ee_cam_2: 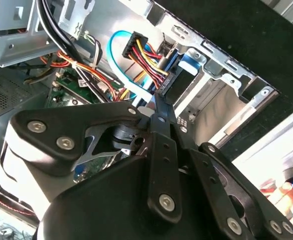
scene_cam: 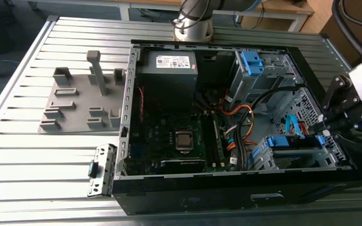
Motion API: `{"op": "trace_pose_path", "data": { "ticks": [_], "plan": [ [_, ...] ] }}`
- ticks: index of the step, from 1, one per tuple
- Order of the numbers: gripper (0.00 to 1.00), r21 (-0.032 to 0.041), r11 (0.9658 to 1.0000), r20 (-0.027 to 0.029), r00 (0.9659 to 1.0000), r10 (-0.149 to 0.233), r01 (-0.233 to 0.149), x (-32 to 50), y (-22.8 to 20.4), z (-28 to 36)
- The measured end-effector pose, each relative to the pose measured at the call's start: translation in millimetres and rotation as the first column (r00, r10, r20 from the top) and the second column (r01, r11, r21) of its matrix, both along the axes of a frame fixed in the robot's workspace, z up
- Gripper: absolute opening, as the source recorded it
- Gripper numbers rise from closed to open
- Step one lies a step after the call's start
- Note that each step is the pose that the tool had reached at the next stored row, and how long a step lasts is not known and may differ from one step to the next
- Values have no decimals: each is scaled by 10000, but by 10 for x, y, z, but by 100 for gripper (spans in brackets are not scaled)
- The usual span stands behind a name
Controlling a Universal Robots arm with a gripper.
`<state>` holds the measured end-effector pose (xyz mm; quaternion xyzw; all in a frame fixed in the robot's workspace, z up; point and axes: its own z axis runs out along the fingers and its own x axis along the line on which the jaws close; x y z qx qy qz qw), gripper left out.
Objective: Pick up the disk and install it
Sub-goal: 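Insert the second disk wire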
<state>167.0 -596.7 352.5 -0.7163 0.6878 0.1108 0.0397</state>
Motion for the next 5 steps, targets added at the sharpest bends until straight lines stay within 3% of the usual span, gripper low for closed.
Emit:
{"op": "trace_pose_path", "data": {
  "ticks": [5],
  "plan": [
    [11, 0, 10000, 0, 10000, 1, -1, 0, 0, 2]
  ]
}}
